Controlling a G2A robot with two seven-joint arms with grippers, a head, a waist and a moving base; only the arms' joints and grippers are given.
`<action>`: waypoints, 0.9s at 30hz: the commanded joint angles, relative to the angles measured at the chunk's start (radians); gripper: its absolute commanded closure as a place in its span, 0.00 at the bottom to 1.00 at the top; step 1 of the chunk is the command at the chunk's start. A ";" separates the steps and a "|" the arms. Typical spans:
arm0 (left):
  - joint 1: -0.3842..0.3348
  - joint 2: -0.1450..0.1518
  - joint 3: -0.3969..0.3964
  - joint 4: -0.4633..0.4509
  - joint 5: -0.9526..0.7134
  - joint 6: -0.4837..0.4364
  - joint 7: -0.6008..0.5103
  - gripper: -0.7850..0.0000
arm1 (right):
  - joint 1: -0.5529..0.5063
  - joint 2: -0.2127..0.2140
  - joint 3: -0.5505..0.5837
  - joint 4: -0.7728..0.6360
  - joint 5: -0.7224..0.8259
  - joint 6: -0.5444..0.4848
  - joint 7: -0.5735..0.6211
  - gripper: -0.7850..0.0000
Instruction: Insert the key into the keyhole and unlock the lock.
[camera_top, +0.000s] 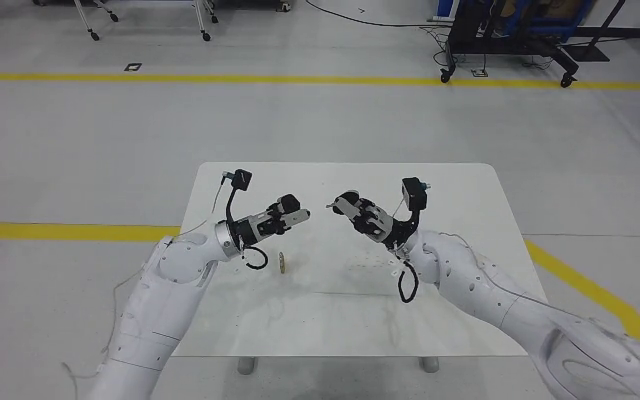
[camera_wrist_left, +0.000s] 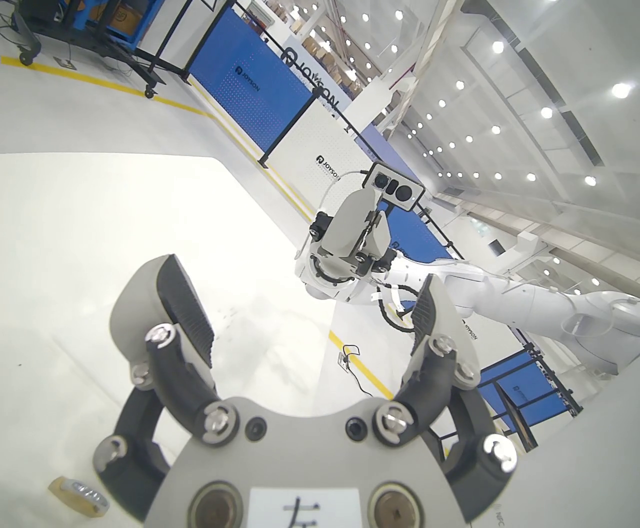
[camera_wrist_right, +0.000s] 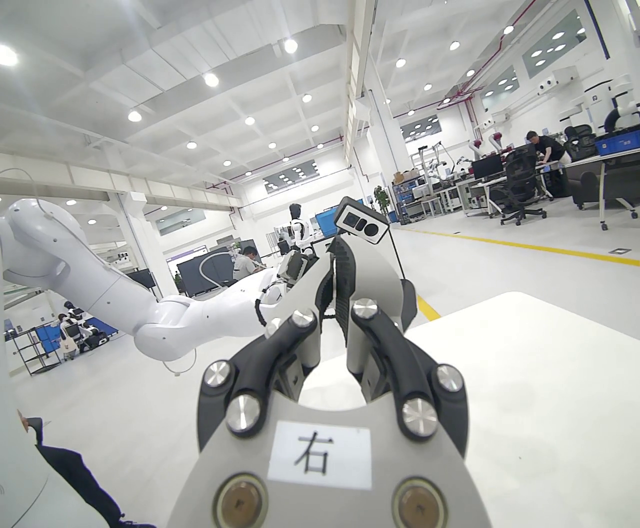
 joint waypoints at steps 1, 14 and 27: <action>0.016 -0.001 -0.001 -0.018 -0.052 -0.001 0.017 0.00 | -0.007 -0.001 0.002 -0.006 0.009 0.004 0.008 1.00; 0.029 0.010 -0.009 -0.033 -0.076 -0.015 -0.003 0.52 | -0.050 -0.020 0.002 0.000 0.647 0.000 0.524 1.00; 0.012 0.012 0.023 -0.024 -0.062 0.026 -0.012 0.63 | -0.041 -0.058 0.052 0.037 0.901 0.000 0.876 1.00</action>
